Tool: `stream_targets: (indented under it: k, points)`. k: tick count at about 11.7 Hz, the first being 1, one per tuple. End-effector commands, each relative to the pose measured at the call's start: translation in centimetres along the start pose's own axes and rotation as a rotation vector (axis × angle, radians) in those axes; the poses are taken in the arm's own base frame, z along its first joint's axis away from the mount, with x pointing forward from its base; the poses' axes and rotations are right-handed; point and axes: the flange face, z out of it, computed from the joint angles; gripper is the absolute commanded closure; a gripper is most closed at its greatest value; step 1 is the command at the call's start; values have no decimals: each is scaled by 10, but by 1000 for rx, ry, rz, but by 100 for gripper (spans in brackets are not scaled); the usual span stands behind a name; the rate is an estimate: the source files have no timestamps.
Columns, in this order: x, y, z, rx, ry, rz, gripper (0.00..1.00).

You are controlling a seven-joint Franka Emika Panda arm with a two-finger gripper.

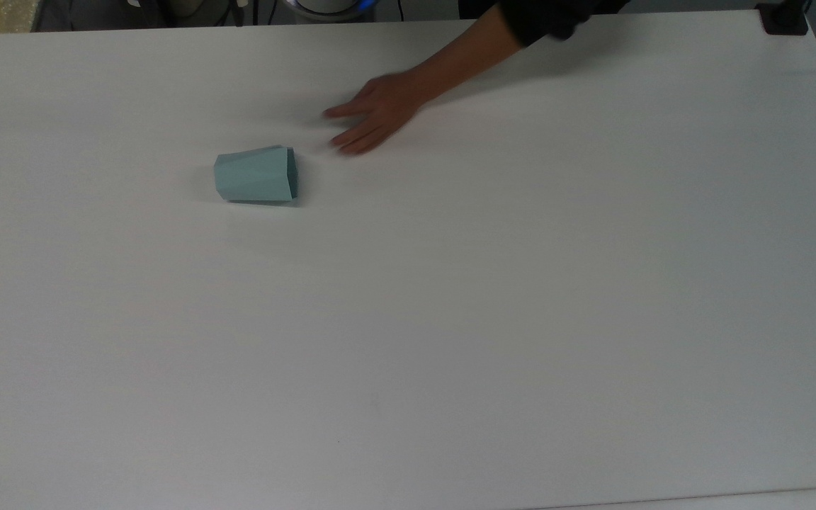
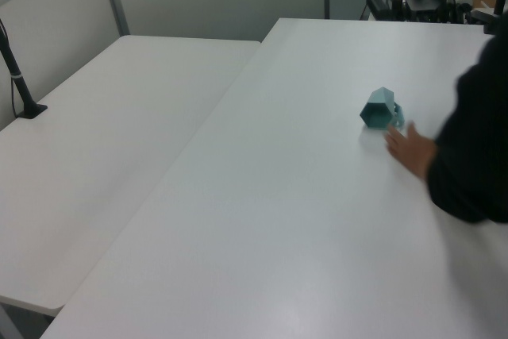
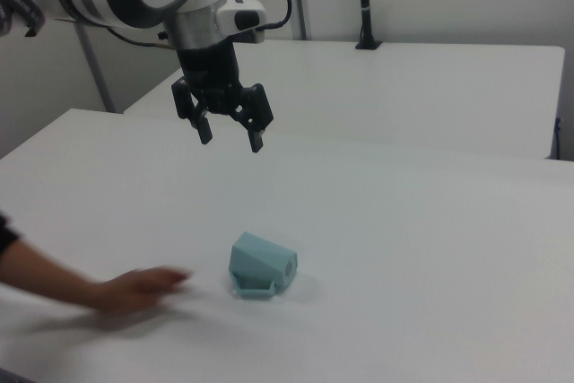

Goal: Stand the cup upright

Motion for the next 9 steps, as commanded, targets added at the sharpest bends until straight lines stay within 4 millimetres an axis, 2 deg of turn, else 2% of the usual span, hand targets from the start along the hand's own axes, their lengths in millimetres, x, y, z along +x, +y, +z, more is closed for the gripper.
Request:
stream_targets:
  k: [1, 7, 9]
  points:
    - [-12, 12, -13, 7, 8, 12, 0]
    - [-14, 10, -12, 22, 1, 24, 0]
    - [-10, -14, -14, 12, 0, 8, 0]
